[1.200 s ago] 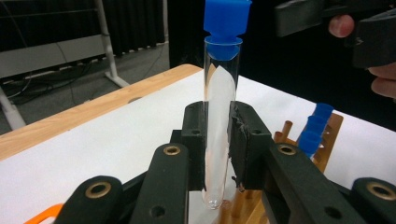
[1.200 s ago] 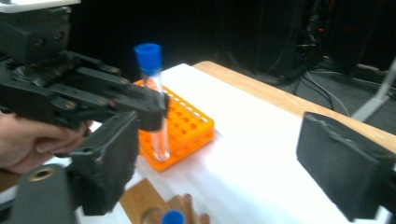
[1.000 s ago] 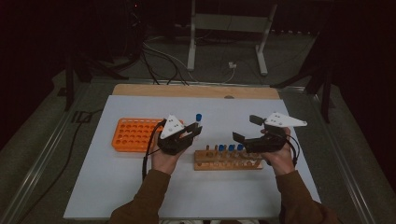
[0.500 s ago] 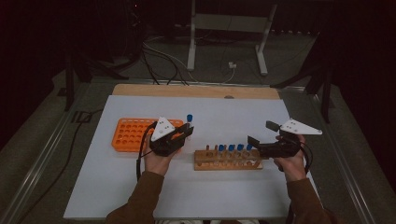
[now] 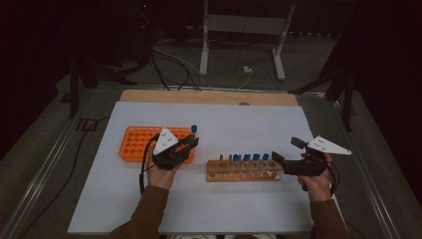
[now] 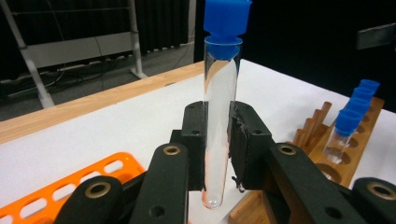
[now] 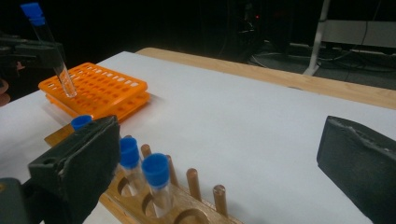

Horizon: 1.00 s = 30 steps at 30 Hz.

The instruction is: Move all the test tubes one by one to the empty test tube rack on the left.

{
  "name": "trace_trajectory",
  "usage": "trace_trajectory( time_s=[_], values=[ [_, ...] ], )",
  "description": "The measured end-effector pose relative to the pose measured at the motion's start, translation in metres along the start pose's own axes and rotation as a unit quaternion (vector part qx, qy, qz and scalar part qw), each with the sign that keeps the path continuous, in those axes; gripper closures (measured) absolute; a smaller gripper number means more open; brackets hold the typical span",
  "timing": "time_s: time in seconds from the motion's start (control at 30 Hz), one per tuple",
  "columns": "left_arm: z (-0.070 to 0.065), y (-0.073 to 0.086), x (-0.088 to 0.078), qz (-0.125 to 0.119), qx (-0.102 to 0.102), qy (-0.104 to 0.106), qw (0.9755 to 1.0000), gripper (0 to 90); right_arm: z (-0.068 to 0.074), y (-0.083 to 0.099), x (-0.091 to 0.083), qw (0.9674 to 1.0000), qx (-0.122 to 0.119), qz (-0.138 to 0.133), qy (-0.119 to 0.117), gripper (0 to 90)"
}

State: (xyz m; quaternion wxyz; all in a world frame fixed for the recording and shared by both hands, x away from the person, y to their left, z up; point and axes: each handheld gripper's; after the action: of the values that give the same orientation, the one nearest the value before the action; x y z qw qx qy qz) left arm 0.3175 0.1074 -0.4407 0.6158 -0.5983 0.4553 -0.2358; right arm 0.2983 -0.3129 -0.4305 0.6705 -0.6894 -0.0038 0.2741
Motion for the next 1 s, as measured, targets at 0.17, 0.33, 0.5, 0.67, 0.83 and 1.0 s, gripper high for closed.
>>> trace_trajectory(
  time_s=[0.17,0.33,0.5,0.67,0.83,1.0],
  values=[
    [0.006,0.008,-0.002,0.003,-0.008,-0.004,1.0000,77.9,-0.003,0.002,-0.004,1.0000,0.007,-0.007,0.003,0.1],
    [0.014,0.019,0.000,0.013,-0.019,-0.011,0.9997,77.9,-0.004,0.004,-0.006,0.9999,0.011,-0.007,0.006,0.1],
    [0.020,0.027,0.002,0.019,-0.025,-0.023,0.9992,77.9,-0.005,0.005,-0.006,0.9999,0.011,-0.006,0.006,0.1],
    [0.023,0.034,0.007,0.029,-0.028,-0.032,0.9987,77.9,-0.006,0.007,-0.006,0.9998,0.015,-0.007,0.006,0.1],
    [0.027,0.044,0.012,0.049,-0.036,-0.043,0.9972,77.8,-0.006,0.008,-0.005,0.9999,0.014,-0.005,0.004,0.1],
    [0.027,0.053,0.014,0.075,-0.045,-0.045,0.9951,78.0,-0.007,0.010,-0.006,0.9999,0.015,-0.002,0.002,0.1]
  ],
)
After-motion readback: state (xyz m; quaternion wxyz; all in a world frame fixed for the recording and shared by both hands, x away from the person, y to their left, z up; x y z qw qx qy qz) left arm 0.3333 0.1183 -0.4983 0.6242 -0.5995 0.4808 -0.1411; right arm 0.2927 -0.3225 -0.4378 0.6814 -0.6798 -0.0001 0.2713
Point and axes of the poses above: each handheld gripper's, and its own axes: x roughly forward along the jaws, y roughly out of its underside, z roughly to its left, and after that the axes turned 15 degrees about y, right-handed
